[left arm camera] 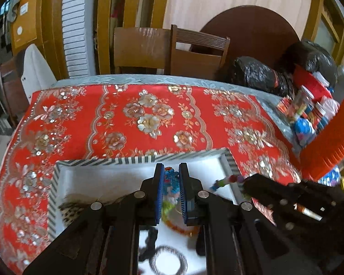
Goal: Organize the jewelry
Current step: 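Lower blue bracelet into tray with left tool while right tool releases pastel bracelet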
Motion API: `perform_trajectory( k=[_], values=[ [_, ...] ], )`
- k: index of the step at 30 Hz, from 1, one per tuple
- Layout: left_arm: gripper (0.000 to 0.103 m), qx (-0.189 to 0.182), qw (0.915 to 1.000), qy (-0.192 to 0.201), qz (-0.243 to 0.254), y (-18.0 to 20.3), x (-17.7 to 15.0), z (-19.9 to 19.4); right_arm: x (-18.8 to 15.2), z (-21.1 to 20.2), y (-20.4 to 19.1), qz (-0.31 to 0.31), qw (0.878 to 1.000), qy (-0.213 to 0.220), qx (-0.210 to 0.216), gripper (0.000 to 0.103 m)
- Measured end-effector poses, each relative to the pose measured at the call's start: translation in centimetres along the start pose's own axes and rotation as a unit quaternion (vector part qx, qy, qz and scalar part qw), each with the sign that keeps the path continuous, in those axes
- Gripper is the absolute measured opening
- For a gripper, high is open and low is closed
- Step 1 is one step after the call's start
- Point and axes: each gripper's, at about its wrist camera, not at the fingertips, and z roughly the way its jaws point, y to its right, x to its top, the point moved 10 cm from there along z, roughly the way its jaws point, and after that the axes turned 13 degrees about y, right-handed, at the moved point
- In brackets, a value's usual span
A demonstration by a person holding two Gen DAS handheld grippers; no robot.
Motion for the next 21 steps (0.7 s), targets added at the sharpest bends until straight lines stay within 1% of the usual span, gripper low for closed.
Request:
perform_trajectory(
  k=[1,2,4,5,8,10,14,16,17,19,21],
  values=[
    [0.013,0.004,1.0000,-0.002,-0.005,-0.4,-0.1,0.6,0.0,0.7,0.1,0.005,1.000,-0.002,0.000,0.008],
    [0.015,0.009,0.9999,-0.007,-0.011,-0.9,-0.4,1.3,-0.1,1.5,0.3,0.011,1.000,-0.004,-0.001,0.008],
    [0.015,0.024,0.9992,-0.019,-0.026,-2.4,-1.3,2.6,-0.4,3.2,1.1,0.021,1.000,-0.012,-0.008,0.009],
    [0.015,0.033,0.9986,-0.026,-0.032,-3.4,-1.9,3.2,-0.9,4.3,1.9,0.025,0.999,-0.022,-0.022,0.009],
    [0.015,0.045,0.9975,-0.040,-0.037,-5.2,-3.2,3.8,-2.4,6.2,3.9,0.031,0.997,-0.043,-0.053,0.009],
    [0.015,0.053,0.9972,-0.043,-0.031,-6.1,-3.8,4.0,-3.1,6.9,4.7,0.032,0.996,-0.055,-0.059,0.009],
    [0.015,0.059,0.9965,-0.050,-0.030,-6.8,-4.4,4.4,-4.6,8.0,5.2,-0.001,0.994,-0.071,-0.079,0.009],
    [0.015,0.062,0.9966,-0.047,-0.027,-6.8,-4.4,4.4,-5.1,8.4,5.4,-0.016,0.993,-0.078,-0.090,0.009],
    [0.015,0.065,0.9966,-0.044,-0.024,-6.7,-4.4,4.3,-5.3,8.4,5.3,-0.020,0.992,-0.082,-0.093,0.011],
    [0.016,0.065,0.9967,-0.044,-0.021,-6.5,-4.5,4.4,-5.4,8.5,5.3,-0.019,0.992,-0.084,-0.094,0.028],
    [0.020,0.062,0.9968,-0.047,-0.021,-6.4,-4.8,4.3,-5.2,8.0,4.8,-0.015,0.993,-0.073,-0.087,0.033]
  ],
)
